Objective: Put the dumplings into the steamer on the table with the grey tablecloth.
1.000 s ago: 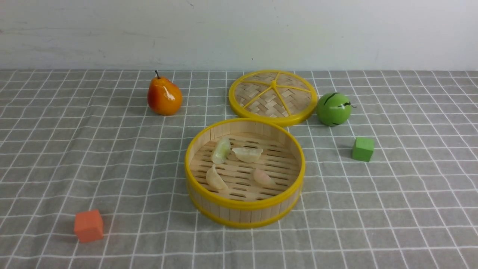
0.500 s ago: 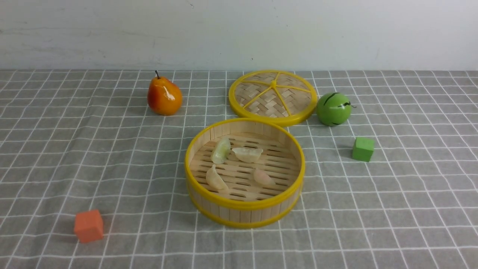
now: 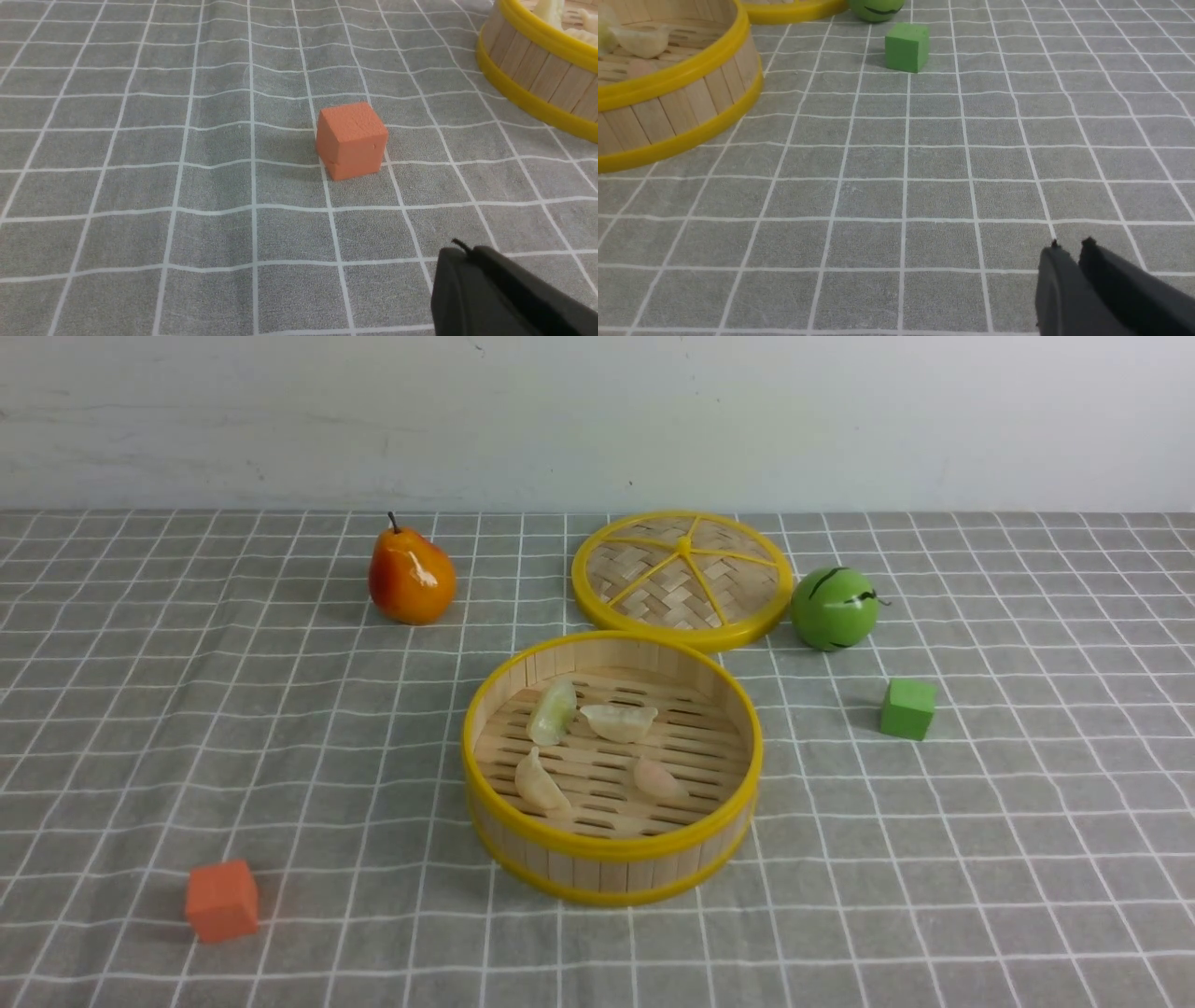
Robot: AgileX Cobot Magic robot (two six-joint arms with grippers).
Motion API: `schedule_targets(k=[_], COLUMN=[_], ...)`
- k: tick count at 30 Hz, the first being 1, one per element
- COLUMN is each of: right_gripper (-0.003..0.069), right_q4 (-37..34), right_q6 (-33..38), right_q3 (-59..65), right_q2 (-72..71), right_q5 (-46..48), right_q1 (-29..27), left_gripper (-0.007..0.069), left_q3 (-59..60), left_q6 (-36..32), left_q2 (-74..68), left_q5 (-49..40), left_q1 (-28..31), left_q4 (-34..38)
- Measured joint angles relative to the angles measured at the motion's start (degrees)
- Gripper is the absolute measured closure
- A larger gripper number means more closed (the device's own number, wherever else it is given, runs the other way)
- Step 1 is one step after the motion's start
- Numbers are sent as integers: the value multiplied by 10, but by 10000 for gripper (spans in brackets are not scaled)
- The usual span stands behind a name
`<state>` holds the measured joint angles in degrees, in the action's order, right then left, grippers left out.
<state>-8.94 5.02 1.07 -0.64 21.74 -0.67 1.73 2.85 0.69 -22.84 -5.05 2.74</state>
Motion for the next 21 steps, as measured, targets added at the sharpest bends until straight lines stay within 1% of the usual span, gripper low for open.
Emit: schedule_targets(k=[21], right_gripper=[577], right_q4=[0], right_q6=[0], right_q3=[0], right_q2=[0], right_q5=[0], right_q1=[0], left_gripper=[627], left_q3=[0], left_q6=[0], left_q2=[0], left_q5=[0], left_q1=[0], left_q4=[0])
